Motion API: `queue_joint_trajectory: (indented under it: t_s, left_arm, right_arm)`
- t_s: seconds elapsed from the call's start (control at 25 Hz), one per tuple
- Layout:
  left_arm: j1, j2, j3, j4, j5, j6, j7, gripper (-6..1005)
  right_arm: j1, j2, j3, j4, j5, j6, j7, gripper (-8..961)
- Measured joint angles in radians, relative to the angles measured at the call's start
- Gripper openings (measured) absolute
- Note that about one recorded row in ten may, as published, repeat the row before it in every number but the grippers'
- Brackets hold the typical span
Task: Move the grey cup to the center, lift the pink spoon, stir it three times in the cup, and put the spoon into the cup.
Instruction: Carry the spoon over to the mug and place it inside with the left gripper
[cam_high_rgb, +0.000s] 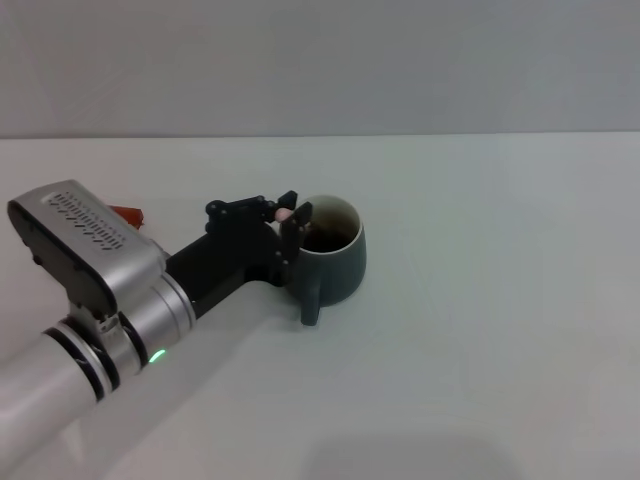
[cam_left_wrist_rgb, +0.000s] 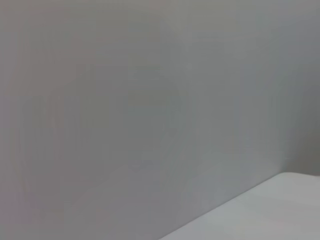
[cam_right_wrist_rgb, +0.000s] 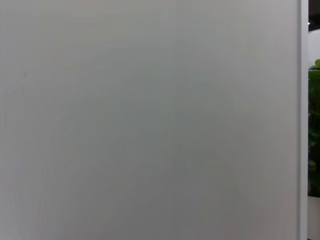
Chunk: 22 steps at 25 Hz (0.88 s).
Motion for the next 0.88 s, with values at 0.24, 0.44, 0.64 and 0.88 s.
queue_joint_trajectory:
  t_s: [0.24, 0.44, 0.64, 0.88]
  left_arm:
    - [-0.001, 0.005, 0.025, -0.032, 0.0, 0.002, 0.001, 149]
    - [0.031, 0.025, 0.033, -0.077, 0.0, -0.003, 0.004, 149]
    - [0.09, 0.056, 0.019, -0.146, 0.0, -0.045, 0.034, 149]
    - [0.109, 0.059, -0.005, -0.161, 0.0, -0.083, 0.055, 147]
  right_arm:
    - [0.0, 0.0, -0.003, 0.0, 0.0, 0.0, 0.001, -2]
    - [0.001, 0.0, -0.003, 0.0, -0.003, 0.0, 0.001, -2]
    - [0.001, 0.0, -0.003, 0.0, -0.005, 0.0, 0.001, -2]
    - [0.007, 0.0, -0.004, 0.0, -0.005, 0.001, 0.001, -1]
